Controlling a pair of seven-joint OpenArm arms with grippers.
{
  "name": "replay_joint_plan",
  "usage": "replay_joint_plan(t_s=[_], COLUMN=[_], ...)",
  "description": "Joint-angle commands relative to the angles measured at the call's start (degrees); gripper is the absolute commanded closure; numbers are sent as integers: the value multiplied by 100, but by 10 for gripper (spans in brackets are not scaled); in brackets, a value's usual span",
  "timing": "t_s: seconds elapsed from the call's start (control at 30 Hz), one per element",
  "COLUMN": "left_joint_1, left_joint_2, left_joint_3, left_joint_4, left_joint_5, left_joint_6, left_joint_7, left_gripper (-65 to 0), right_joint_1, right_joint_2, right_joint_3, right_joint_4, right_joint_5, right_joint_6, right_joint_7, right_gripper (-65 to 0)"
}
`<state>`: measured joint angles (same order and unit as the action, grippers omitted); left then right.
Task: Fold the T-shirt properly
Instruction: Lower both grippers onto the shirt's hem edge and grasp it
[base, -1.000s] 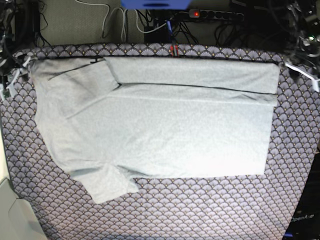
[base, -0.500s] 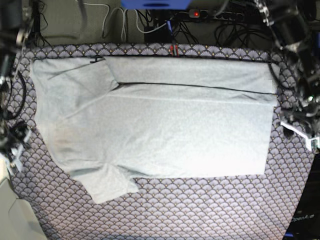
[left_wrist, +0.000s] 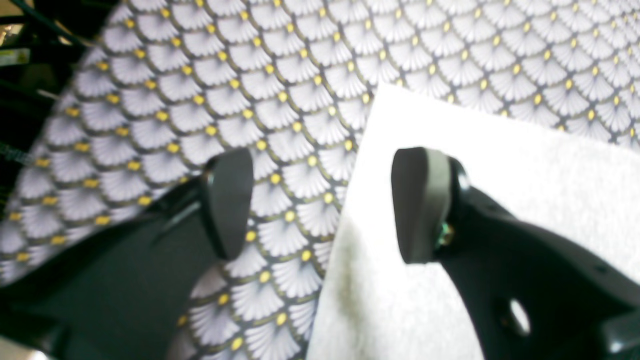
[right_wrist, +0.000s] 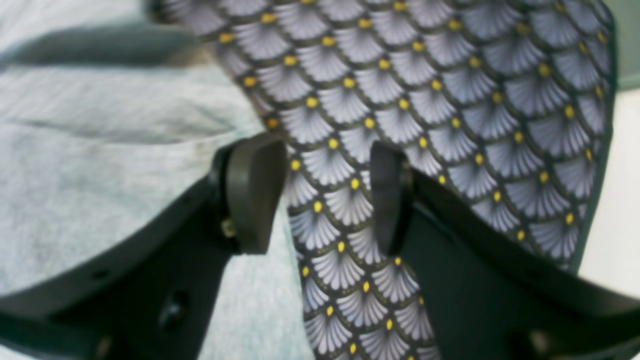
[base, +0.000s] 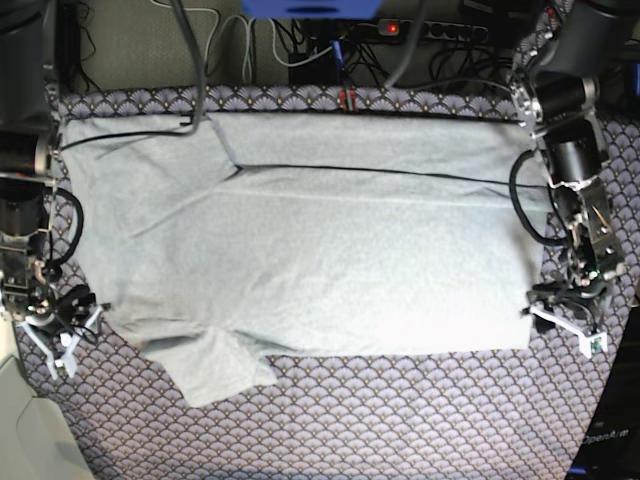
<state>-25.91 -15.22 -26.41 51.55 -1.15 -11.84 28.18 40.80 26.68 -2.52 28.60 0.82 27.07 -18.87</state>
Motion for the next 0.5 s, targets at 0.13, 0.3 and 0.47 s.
replay_joint_plan(t_s=[0.13, 0.3, 0.47], left_joint_1=[-314, -306, -270], left_joint_2=[-91, -73, -73], left_joint_3=[8, 8, 8], left_joint_4=[-307, -359, -359], left_joint_5=[-39, -39, -39], left_joint_6=[-16, -16, -16], left_joint_7=[-432, -484, -484], left_gripper=[-423, -423, -423], right_joint_1=[162, -22, -31], right_joint_2=[-17, -131, -237], right_joint_3=[19, 28, 37], right_joint_4=[-271, -280, -280], right_joint_5=[54, 72, 72], right_joint_6=[-48, -65, -65], right_joint_7=[309, 309, 327], right_gripper=[-319, -319, -319])
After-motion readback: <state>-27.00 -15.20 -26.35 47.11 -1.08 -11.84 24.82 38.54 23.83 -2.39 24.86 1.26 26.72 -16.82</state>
